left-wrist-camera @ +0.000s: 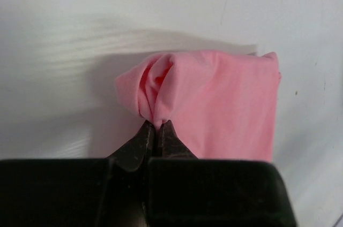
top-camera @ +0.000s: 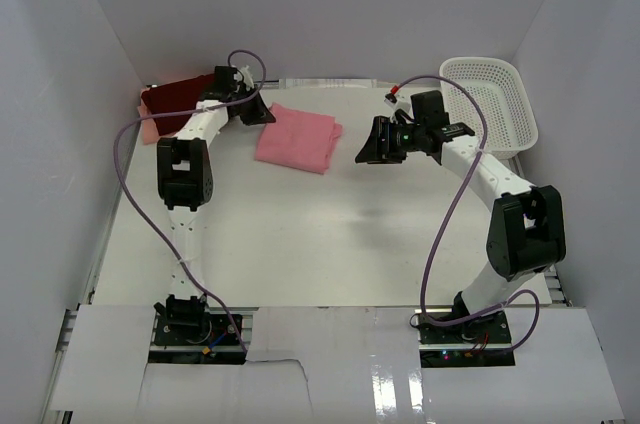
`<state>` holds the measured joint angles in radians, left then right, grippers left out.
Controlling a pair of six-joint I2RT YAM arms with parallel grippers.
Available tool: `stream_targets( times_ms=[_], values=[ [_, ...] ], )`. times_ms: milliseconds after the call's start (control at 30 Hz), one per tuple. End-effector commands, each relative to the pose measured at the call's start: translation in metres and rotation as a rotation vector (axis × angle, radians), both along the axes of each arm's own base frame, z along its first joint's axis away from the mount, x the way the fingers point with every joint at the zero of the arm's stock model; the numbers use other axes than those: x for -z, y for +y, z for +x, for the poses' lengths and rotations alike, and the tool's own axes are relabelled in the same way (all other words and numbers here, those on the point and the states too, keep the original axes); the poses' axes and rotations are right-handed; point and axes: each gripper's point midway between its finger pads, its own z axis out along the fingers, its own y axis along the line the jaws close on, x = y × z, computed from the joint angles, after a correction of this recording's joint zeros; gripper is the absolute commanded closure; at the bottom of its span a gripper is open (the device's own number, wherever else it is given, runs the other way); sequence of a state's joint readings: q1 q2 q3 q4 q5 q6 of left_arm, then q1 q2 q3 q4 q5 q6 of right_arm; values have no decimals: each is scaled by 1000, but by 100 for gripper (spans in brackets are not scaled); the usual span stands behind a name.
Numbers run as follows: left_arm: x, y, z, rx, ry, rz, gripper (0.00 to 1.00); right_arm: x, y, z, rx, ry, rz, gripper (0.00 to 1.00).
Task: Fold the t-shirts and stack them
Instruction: Put the neatly folded tshirt into the corner of the board with the left arm
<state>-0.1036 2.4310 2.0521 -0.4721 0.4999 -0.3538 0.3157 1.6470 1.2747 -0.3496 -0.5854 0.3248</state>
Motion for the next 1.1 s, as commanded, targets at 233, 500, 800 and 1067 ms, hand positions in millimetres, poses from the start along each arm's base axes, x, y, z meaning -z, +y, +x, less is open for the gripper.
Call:
stream_targets(
  times_ms=[233,500,800,1067],
  values=[
    [-103,48,29,-95,-257,96,100,-10,-3,-9,-5,-23,9,45],
    [-150,53,36,-147,-294,38,100,-7,-4,-10,-6,-11,6,45],
    [-184,121,48,-346,-364,50,100,-10,-6,-16,-8,-9,0,45],
    [-217,177,49,-448,-407,8,100,-8,-11,-22,-6,2,-27,45]
  ],
)
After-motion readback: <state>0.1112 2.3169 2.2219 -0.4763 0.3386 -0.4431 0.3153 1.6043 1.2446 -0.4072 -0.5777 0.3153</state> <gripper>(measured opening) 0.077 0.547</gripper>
